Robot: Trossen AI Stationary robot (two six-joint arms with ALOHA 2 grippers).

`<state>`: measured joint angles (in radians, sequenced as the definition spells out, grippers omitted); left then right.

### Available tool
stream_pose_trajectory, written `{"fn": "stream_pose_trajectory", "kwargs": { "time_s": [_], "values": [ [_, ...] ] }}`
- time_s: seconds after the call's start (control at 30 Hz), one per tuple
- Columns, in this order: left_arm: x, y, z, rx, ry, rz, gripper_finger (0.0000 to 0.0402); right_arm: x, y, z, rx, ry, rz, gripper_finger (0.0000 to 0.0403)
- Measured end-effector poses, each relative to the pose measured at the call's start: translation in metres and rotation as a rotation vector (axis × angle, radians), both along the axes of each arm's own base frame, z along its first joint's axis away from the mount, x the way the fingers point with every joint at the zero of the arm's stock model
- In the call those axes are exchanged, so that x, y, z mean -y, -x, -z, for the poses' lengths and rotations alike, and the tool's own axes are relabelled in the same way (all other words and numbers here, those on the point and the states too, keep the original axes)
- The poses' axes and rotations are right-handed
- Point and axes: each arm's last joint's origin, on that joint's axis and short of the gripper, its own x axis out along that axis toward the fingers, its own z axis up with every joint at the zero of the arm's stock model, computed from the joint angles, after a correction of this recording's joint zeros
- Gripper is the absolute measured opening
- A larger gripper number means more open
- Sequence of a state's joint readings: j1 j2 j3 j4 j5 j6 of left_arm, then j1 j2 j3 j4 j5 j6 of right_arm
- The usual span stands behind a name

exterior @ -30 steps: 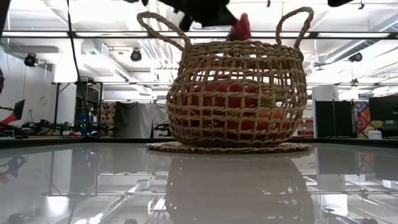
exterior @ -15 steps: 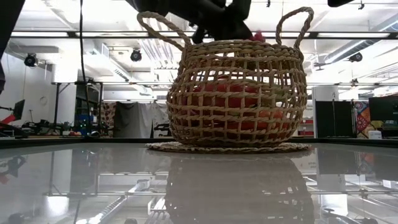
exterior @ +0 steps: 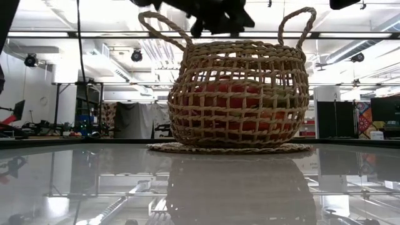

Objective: Build produce basket
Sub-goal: Return to Home Position

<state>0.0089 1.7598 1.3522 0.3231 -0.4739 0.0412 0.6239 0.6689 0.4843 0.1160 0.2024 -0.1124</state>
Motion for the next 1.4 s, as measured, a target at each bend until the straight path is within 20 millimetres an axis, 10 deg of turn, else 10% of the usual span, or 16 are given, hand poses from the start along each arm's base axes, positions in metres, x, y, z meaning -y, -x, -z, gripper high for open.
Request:
{"fn": "stream_pose_trajectory", "kwargs": {
  "time_s": [0.37,0.53,0.93,1.4],
  "values": [
    [0.119,0.076,0.017,-0.235,-0.279,0.65,0.0152,-0.001,-0.003,0.014,0.041,0.071,0.028,0.0327],
    [0.151,0.138,0.042,-0.23,-0.318,0.601,0.0128,0.001,-0.012,0.018,0.118,0.069,0.076,0.0327],
    [0.075,0.236,0.034,0.049,-0.368,0.371,0.0019,0.048,-0.057,-0.028,0.423,0.11,0.167,0.0327],
    [0.044,0.302,0.074,0.227,-0.334,0.317,0.0,0.08,-0.024,-0.049,0.432,0.156,0.284,0.0327]
  ]
}}
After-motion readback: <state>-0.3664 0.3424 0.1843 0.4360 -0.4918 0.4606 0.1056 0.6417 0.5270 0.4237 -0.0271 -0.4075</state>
